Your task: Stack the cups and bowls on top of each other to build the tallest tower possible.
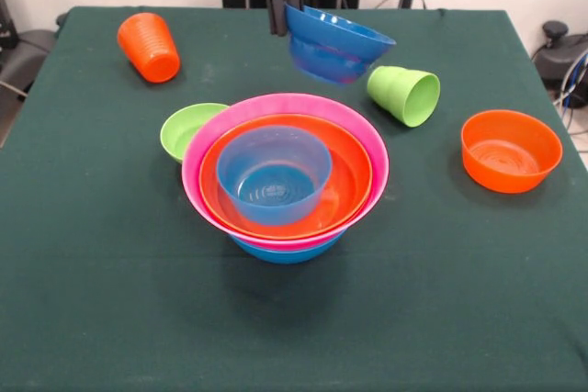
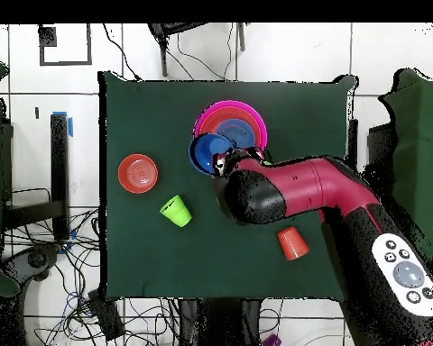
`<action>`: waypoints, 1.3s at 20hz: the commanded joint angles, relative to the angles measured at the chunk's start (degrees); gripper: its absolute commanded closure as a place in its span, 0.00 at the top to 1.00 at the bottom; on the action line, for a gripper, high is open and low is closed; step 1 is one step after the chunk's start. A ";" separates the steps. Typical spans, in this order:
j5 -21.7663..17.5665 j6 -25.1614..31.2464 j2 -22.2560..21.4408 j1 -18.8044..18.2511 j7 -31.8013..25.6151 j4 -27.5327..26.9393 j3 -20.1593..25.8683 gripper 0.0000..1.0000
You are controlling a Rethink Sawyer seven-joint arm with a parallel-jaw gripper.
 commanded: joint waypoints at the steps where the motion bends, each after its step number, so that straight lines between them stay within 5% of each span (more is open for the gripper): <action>1: -2.84 8.45 6.61 1.24 -17.18 -7.35 3.85 0.00; 13: -6.26 14.86 12.61 1.10 -25.47 -16.69 6.21 0.00; 26: -6.97 14.65 12.05 1.40 -22.51 -16.74 5.26 0.00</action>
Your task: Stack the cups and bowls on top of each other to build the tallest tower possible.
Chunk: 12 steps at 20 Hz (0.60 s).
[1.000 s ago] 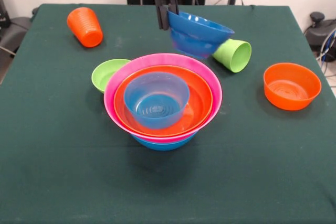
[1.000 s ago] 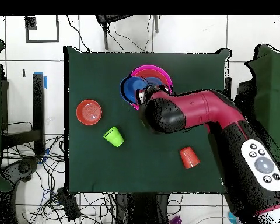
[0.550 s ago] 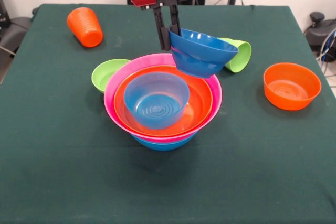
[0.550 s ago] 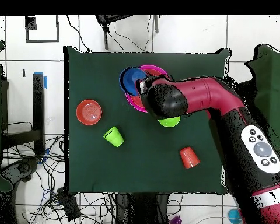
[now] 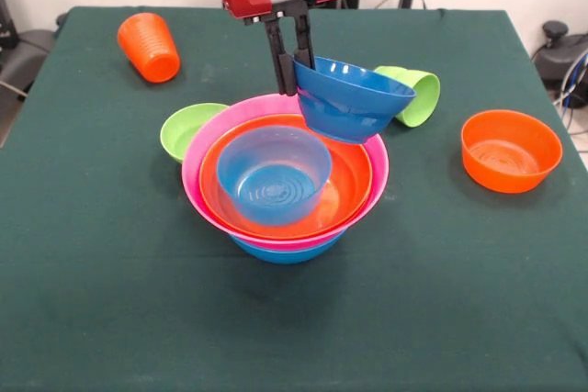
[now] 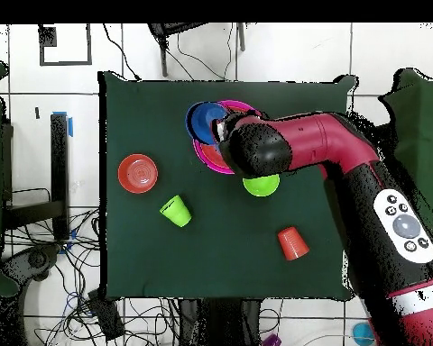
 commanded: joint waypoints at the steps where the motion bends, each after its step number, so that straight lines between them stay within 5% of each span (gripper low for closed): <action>1: -4.64 5.66 1.88 1.44 -17.23 -3.09 -0.23 0.00; 12: -5.67 5.49 3.13 -0.34 -18.75 -4.90 -1.04 0.00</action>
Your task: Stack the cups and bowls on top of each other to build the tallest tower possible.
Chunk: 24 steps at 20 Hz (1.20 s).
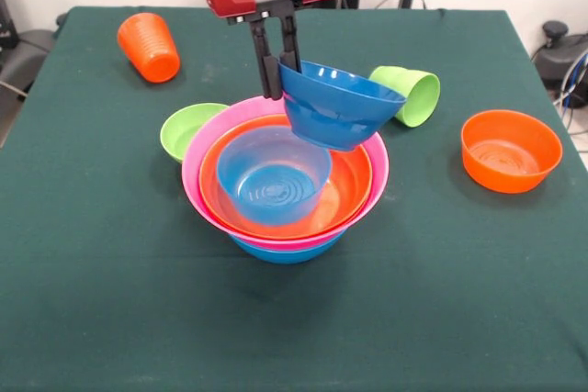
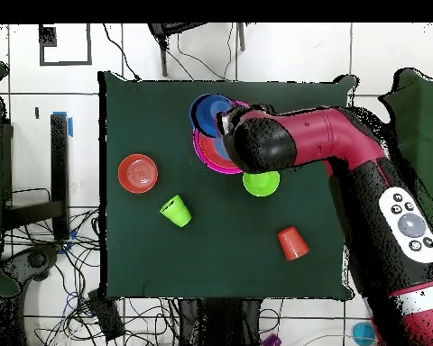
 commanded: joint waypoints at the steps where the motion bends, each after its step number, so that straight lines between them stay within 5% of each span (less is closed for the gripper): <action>1: -5.18 5.73 3.25 -0.49 -19.40 -3.26 -0.92 0.00; 24: -5.50 5.61 4.53 -0.70 -17.50 -2.59 -1.26 0.00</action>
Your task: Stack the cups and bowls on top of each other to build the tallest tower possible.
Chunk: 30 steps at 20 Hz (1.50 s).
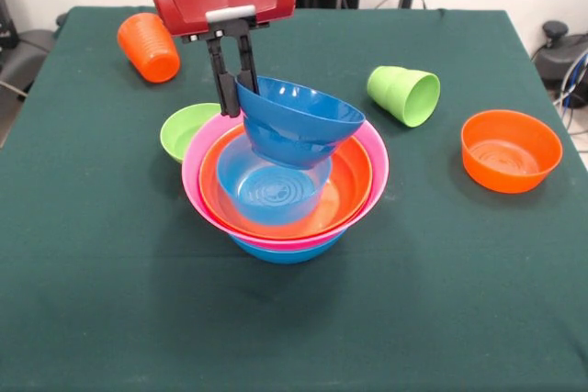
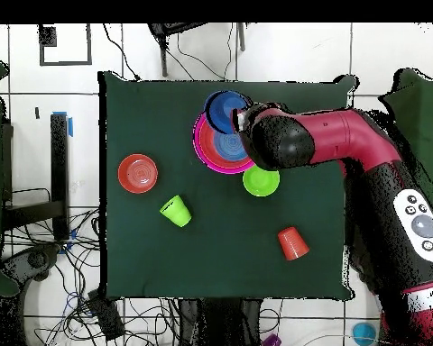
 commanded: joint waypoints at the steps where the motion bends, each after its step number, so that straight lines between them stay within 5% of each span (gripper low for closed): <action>1: -4.66 6.01 2.07 1.85 -16.44 -1.02 -1.73 0.00; 15: -1.77 13.56 3.77 8.82 -8.80 -7.12 -6.97 0.00; 22: -2.32 13.97 3.80 8.93 -9.75 -7.50 -7.19 0.00; 30: -5.09 7.03 3.92 4.91 -14.04 -4.78 -5.43 0.00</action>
